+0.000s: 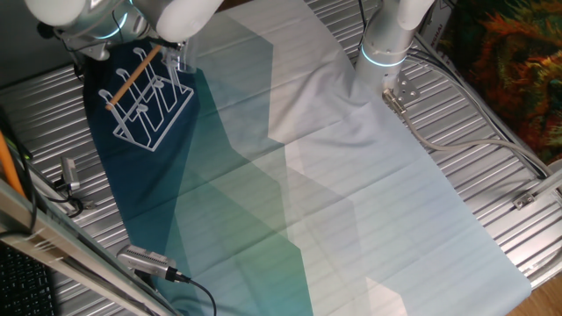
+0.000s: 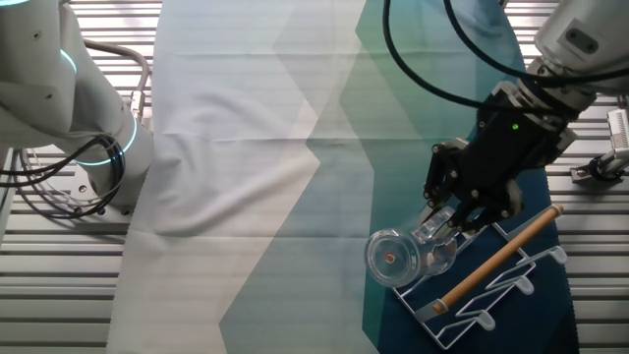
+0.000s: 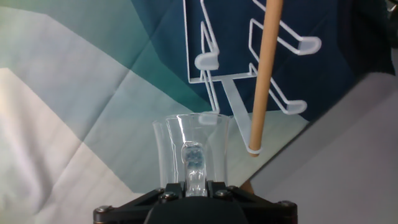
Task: Put the cup on the cup rack
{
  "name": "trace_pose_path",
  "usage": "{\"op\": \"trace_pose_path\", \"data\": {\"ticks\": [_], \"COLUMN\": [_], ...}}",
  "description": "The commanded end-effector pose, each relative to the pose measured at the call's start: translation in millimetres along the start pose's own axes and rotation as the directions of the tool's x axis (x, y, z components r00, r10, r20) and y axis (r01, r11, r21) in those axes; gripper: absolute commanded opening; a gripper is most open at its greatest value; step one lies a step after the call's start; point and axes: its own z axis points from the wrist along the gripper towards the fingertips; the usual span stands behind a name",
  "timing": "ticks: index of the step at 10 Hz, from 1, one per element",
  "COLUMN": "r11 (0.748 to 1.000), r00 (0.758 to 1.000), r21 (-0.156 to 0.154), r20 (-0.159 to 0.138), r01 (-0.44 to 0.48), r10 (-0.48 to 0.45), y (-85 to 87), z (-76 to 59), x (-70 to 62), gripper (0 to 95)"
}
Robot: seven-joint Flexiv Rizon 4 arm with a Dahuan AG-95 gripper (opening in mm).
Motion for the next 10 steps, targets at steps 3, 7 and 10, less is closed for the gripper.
{"op": "trace_pose_path", "data": {"ticks": [3,7,10], "r11": [1.000,1.000,0.999], "r00": [1.000,1.000,0.999], "r21": [0.010,0.017,0.019], "r20": [0.006,0.012,0.015], "r01": [0.014,0.025,0.034], "r10": [-0.014,-0.025,-0.034], "y": [-4.2,-10.7,-16.2], "z": [10.0,15.5,20.4], "x": [-6.8,-13.1,-19.0], "gripper": [0.0,0.0,0.0]}}
